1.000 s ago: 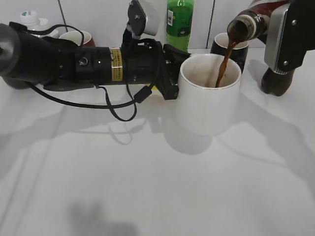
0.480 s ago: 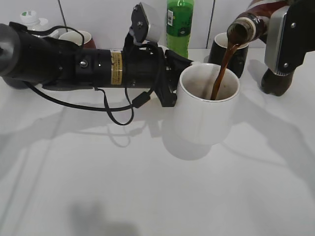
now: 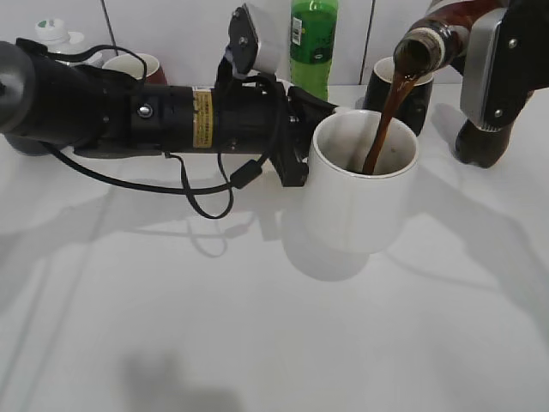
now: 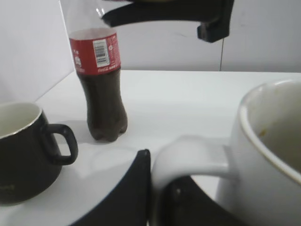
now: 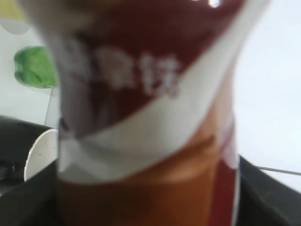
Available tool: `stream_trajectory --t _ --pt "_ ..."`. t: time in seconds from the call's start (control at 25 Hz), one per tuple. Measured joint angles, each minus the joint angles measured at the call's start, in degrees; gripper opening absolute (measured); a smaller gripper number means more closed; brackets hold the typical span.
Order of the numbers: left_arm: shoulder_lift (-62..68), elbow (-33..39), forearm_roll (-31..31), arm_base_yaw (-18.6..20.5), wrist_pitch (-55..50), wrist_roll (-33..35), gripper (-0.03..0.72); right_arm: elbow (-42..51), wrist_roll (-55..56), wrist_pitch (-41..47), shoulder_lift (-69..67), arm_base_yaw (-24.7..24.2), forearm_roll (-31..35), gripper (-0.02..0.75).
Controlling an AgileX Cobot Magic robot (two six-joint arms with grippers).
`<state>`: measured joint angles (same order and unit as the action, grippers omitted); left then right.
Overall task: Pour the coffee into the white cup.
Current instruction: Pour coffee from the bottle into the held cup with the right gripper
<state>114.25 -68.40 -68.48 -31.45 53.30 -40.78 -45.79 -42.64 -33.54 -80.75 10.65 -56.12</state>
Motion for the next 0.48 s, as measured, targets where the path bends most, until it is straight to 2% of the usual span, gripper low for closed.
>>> stream_trajectory --t 0.48 --pt "0.0 0.0 -0.19 0.0 1.74 0.0 0.036 -0.09 -1.7 -0.02 0.0 0.0 -0.06 0.527"
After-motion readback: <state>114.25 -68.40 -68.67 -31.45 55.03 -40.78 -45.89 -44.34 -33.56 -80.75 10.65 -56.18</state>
